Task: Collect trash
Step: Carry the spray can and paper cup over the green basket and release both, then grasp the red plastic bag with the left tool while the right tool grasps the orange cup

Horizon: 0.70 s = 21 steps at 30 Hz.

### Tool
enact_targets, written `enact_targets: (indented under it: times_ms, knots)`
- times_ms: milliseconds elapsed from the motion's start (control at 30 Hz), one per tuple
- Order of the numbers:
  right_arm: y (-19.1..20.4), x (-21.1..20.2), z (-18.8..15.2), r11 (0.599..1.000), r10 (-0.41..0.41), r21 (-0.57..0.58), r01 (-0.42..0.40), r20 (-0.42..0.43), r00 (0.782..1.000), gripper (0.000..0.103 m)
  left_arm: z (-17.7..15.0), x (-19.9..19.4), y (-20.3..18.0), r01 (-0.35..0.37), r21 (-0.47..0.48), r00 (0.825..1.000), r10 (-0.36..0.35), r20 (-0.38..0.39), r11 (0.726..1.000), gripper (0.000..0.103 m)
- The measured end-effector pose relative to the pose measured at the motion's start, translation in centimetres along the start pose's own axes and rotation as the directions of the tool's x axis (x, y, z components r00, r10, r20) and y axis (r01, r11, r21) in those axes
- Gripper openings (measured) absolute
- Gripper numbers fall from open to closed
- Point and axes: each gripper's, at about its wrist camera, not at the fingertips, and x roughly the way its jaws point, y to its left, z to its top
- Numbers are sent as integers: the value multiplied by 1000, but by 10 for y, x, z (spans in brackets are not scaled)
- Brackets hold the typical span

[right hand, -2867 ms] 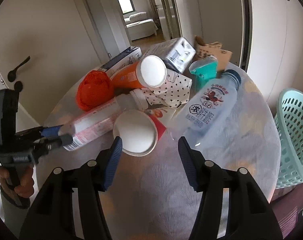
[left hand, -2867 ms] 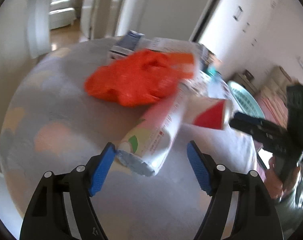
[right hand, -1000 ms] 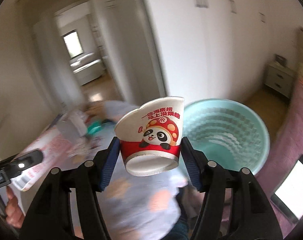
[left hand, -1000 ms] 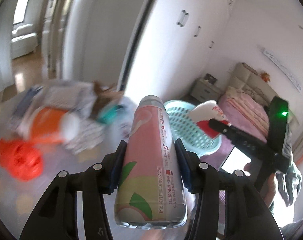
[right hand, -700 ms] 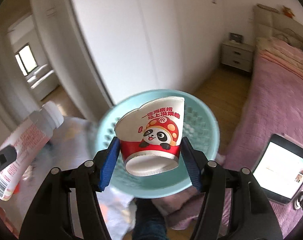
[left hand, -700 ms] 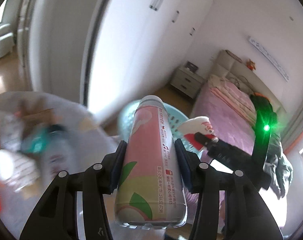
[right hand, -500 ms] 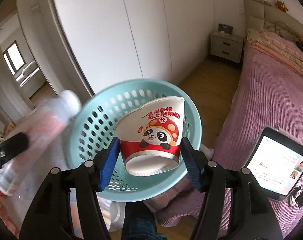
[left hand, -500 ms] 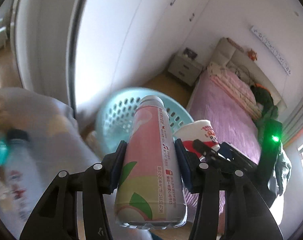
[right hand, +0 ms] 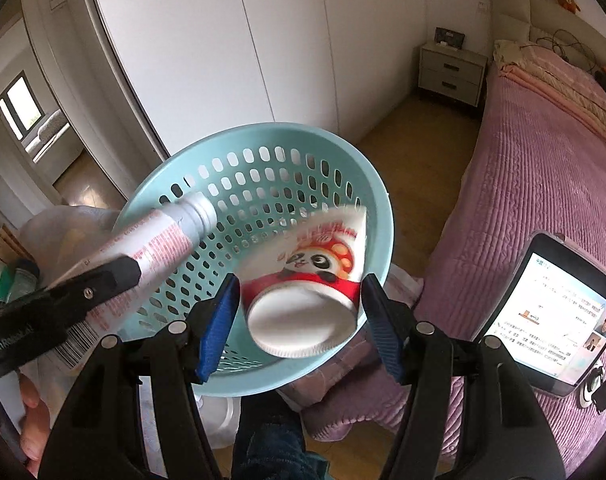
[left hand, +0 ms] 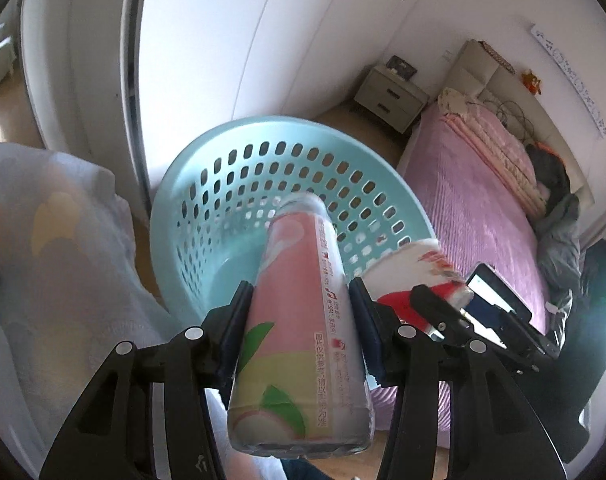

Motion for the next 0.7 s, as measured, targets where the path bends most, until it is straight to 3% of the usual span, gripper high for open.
enact_targets:
  times_ms: [133,433,533,700]
  knots:
    - [-3,-8,2,1000,17,7,-17,17,1000,62,-3,-15,0,-6,12,999,6,33,1000,61]
    - [9,-41,2,998,65,-5,-65,91,994,62,-26,-81,10,-15,9,989,14,144,1000,61]
    - [29,-56,0,995,96,-52,-90,122,988,62,-40,-112,16,-44,-6,980,44,196,999,64]
    - [72,-82,-9,975,186,-154,-161,164,969,62,-67,-172,34,-120,-46,948,128,291,992,68]
